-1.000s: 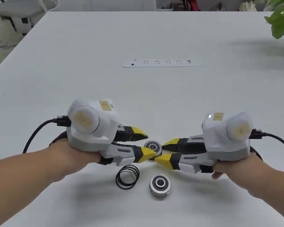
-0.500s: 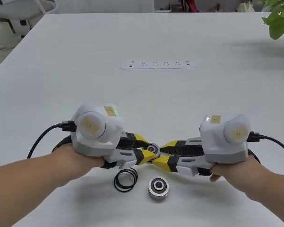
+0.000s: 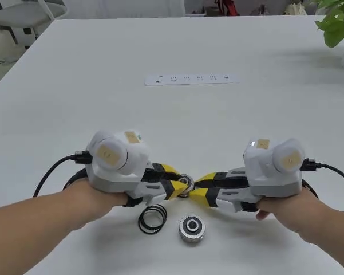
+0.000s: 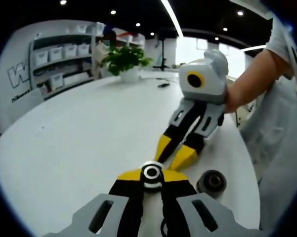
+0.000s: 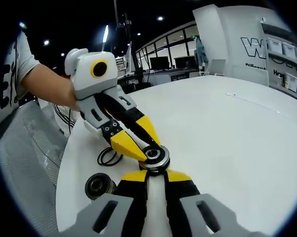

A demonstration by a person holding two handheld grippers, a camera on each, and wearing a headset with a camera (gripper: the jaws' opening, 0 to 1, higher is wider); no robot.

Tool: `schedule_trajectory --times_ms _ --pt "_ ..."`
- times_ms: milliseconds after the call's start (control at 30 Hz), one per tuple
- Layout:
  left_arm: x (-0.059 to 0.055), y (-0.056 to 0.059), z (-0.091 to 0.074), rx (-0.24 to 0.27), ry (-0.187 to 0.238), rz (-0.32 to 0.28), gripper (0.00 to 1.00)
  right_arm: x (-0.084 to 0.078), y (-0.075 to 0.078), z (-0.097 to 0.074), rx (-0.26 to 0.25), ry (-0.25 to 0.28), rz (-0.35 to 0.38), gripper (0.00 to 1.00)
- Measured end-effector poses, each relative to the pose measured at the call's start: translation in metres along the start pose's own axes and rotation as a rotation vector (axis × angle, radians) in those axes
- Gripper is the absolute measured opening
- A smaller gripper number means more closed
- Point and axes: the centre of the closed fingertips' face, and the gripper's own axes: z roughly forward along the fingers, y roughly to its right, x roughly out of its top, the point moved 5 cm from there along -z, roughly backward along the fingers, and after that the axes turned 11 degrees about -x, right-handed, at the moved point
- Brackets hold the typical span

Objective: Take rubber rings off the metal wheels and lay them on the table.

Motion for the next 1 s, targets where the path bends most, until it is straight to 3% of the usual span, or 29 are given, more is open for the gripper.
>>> schedule_trajectory --times_ms 67,267,400,633,667,733,1000 --pt "0.000 0.000 0.000 0.001 -0.004 0.001 0.13 -0.002 0.001 -0.001 -0.001 -0.010 0.005 0.02" --pt "0.001 0.001 0.001 0.009 -0.021 0.028 0.13 -0.002 0.004 0.000 -0.012 -0.011 0.089 0.00" --pt "0.001 0.001 0.001 0.015 -0.030 0.035 0.13 -0.001 0.005 -0.001 -0.022 0.010 0.195 0.00" --pt "0.000 0.001 0.000 0.023 -0.028 0.028 0.12 0.003 0.012 -0.004 -0.051 0.032 0.253 0.00" --pt "0.000 0.001 0.000 0.024 -0.029 0.029 0.12 0.007 0.013 -0.005 -0.047 0.060 0.300 0.00" --pt "0.000 0.002 0.000 0.024 -0.030 0.026 0.12 0.007 0.013 -0.007 -0.040 0.056 0.344 0.00" --pt "0.001 0.004 0.001 0.048 -0.042 0.030 0.11 0.010 0.010 -0.006 -0.049 0.067 0.323 0.00"
